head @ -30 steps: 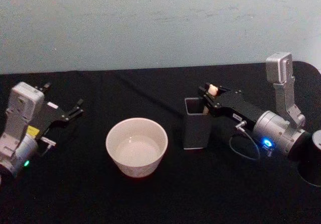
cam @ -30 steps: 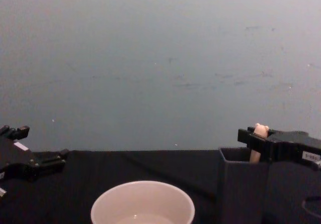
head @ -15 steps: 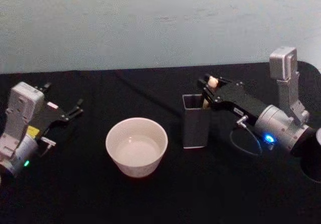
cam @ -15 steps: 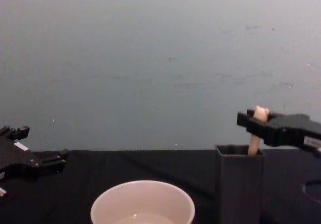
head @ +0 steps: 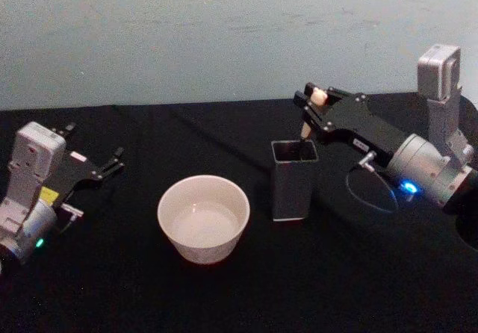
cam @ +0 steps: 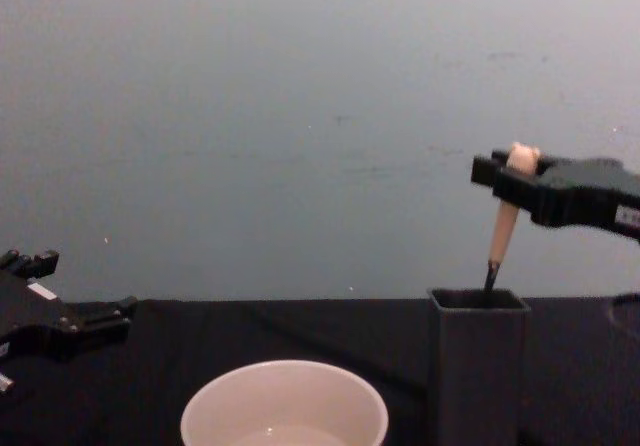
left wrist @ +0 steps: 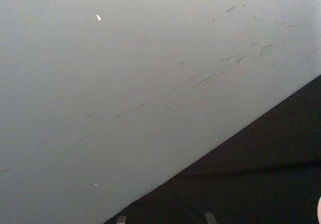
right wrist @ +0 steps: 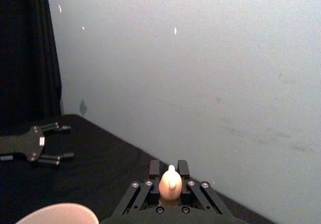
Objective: Pick up the stirring spoon with one hand, stir inside the cup, then place it back in its original position.
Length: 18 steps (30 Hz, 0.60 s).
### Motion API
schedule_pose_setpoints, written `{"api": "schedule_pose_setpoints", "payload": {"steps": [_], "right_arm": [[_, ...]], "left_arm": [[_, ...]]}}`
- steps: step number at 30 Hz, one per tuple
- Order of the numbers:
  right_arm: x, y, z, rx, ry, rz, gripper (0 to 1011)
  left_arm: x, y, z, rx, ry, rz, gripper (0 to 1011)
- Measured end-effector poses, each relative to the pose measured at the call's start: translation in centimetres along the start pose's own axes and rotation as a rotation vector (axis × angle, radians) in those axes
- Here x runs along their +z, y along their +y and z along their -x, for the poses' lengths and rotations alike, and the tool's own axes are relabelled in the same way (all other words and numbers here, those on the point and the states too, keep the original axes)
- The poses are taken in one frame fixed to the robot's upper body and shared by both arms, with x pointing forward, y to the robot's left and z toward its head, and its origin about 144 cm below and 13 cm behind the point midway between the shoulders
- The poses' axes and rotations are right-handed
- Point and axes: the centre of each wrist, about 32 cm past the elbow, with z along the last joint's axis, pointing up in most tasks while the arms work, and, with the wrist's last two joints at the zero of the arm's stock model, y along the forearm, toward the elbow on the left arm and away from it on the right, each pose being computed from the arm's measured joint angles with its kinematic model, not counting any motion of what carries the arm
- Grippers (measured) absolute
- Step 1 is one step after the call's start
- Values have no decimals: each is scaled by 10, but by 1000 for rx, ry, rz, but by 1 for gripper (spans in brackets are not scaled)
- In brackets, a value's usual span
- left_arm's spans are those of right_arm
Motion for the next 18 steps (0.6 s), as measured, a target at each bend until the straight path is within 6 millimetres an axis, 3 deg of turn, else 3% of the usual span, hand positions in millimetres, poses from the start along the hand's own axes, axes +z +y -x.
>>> {"api": "schedule_pose_setpoints", "payload": {"steps": [18], "right_arm": [[29, 13, -6, 23, -52, -137, 212]], "left_arm": [[0, 0, 0, 0, 0, 0, 1001]]}}
